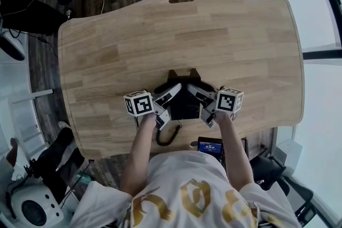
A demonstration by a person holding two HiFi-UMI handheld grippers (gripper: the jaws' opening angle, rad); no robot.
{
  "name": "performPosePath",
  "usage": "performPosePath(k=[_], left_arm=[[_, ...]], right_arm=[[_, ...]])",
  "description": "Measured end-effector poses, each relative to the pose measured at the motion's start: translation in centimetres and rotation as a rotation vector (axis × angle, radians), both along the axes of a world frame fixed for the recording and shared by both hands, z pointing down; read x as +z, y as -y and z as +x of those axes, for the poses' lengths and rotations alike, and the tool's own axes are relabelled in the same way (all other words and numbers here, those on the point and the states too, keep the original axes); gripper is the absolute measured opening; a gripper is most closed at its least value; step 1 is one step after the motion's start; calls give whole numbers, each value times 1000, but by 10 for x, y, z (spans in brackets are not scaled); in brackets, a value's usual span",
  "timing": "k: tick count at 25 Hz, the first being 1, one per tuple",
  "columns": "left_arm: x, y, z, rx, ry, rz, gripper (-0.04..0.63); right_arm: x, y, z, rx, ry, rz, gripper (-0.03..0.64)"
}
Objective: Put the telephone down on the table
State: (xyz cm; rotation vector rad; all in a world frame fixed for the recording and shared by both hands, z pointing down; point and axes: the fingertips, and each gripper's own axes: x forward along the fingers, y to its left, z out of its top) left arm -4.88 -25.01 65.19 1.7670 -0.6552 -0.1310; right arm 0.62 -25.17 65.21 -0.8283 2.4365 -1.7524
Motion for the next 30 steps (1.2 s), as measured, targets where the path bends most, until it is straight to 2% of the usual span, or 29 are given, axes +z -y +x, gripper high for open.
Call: performPosePath(k=[1,4,11,14,18,21,23,27,30], left_arm=[[2,0,-1,-8,16,-5,227],[7,-2,-4,-34,69,-29,296],[4,-3,-7,-55,152,-30,299],[-2,-2,-8,-47,202,-7,299],[-10,-6,-11,-58,271,39,299],[-18,-8,-17,-81,318,75,299],[-29,-7,-22,-101,351,115,299],[-49,-6,-29,-95,453,234,299],[-68,-7,-26,-84,452,319,290]], right_arm=[[1,0,1,0,-10,3,225],[2,-1,3,8,-55,10,236],[0,-3,10,58,-129,11,241],[-2,-3,20,88,-171,17,241],[-11,-7,31,123,-167,26,241],[-21,-8,38,162,-222,84,235],[-28,-8,43,180,-299,140,165],[-39,-12,49,205,-375,211,91],[-45,-16,52,227,-399,235,40]])
